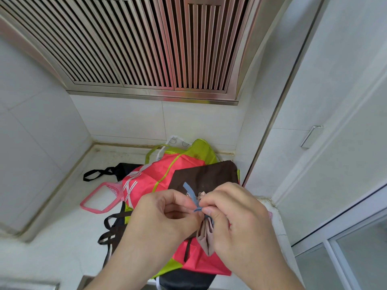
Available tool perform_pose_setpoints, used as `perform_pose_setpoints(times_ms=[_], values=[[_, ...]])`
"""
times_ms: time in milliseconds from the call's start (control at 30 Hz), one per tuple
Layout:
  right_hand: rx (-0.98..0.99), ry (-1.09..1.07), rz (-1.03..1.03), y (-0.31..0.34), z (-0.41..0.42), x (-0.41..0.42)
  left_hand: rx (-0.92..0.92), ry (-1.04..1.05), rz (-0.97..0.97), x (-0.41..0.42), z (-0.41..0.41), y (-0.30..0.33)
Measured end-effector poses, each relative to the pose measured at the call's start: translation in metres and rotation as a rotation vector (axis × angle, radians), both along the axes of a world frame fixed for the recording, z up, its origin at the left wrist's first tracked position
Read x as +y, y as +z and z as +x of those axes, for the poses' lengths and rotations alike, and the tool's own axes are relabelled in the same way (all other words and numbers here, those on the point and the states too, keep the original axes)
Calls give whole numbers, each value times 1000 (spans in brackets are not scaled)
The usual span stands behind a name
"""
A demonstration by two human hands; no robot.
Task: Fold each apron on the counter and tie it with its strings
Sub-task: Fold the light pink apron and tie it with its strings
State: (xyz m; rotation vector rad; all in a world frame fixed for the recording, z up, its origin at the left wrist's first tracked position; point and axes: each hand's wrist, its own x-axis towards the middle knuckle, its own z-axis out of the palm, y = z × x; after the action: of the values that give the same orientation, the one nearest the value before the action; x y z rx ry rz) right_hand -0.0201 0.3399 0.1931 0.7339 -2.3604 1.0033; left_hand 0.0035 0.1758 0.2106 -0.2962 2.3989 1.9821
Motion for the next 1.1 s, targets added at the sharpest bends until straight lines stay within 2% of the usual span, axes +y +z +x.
perform_pose_setpoints(times_ms=[133, 267, 467, 667, 767, 833, 1000, 1100], values=[[15, -12, -20, 2, 2, -1, -2, 32, 53, 1, 1, 0], [-93, -15, -108, -1, 3, 1, 17, 19, 115, 2, 2, 2], [-107, -21, -100, -2, 4, 2, 66, -43, 91, -1, 6, 6], [-227, -74, -132, 2, 5, -4, 268, 19, -238, 5, 13, -2], [-172, -121, -62, 2, 7, -9, 505, 58, -488, 9, 14, -8], [-108, -135, 25, 1, 8, -10, 584, 61, -595, 8, 15, -12], [-122, -100, 134, 0, 8, -10, 620, 59, -685, 3, 14, -22], [-269, -53, -6, 5, 6, -10, 627, 74, -692, 0, 14, -22]])
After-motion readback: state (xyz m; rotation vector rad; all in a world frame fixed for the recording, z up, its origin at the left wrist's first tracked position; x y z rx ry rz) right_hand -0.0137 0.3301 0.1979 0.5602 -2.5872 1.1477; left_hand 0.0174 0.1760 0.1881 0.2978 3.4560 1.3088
